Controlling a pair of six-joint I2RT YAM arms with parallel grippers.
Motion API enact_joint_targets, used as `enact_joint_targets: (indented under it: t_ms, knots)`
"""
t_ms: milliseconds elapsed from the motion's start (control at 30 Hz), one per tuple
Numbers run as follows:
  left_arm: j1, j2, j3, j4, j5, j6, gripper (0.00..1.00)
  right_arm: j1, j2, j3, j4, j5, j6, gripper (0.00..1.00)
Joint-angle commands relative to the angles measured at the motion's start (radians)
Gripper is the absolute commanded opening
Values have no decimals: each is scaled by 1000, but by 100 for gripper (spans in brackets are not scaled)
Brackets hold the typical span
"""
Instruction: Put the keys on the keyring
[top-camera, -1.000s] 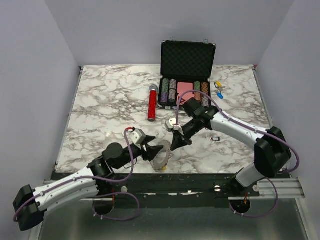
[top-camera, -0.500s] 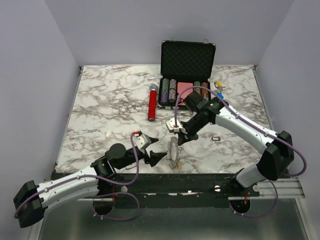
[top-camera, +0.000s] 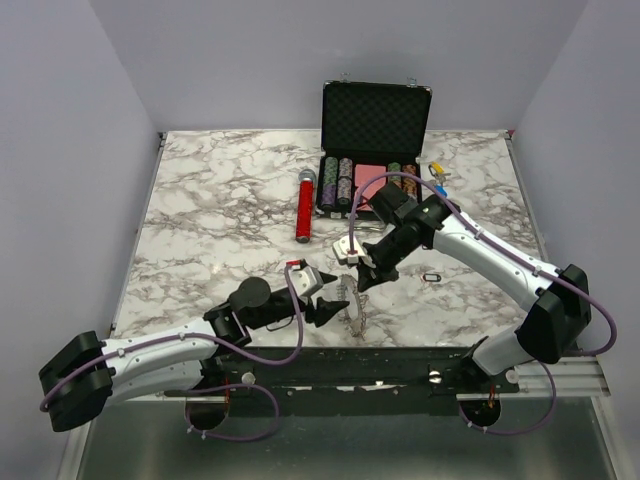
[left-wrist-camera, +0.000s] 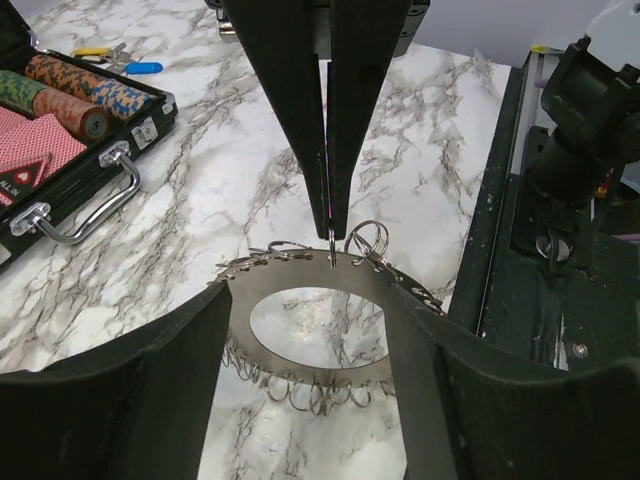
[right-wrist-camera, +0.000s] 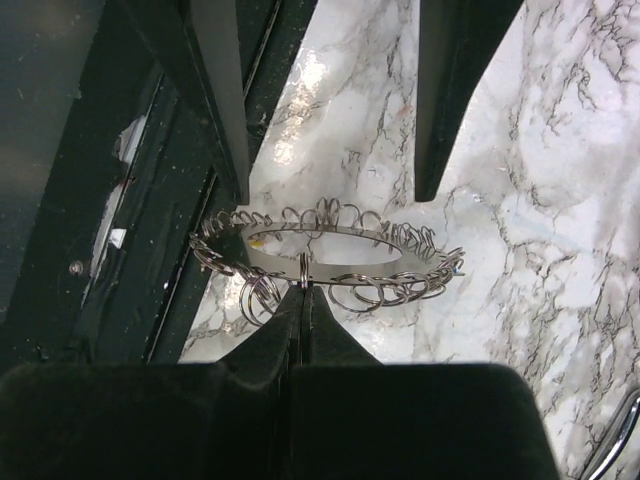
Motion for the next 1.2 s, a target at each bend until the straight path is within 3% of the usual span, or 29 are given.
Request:
enact_joint_targets:
  t_ms: [0,200,600,900,1067,1167]
  knots:
    - [-13,45,4,115,24,-5,67,8,-17,27,-3,-53,28,2]
    - [-13,113,16,165,30,-9,65,7,-17,16,4,-78,40,1]
    - [-16,173,24,211,59,-45,40,1,-12,5,23,-105,64,1]
    - [-19,184,22,232,76,-59,30,-13,-8,4,33,-128,78,1]
    - [-20,184,21,243,84,-62,17,-19,-8,1,38,-142,86,2]
    - [-22,181,18,251,80,-65,16,-23,-8,-4,41,-150,89,2]
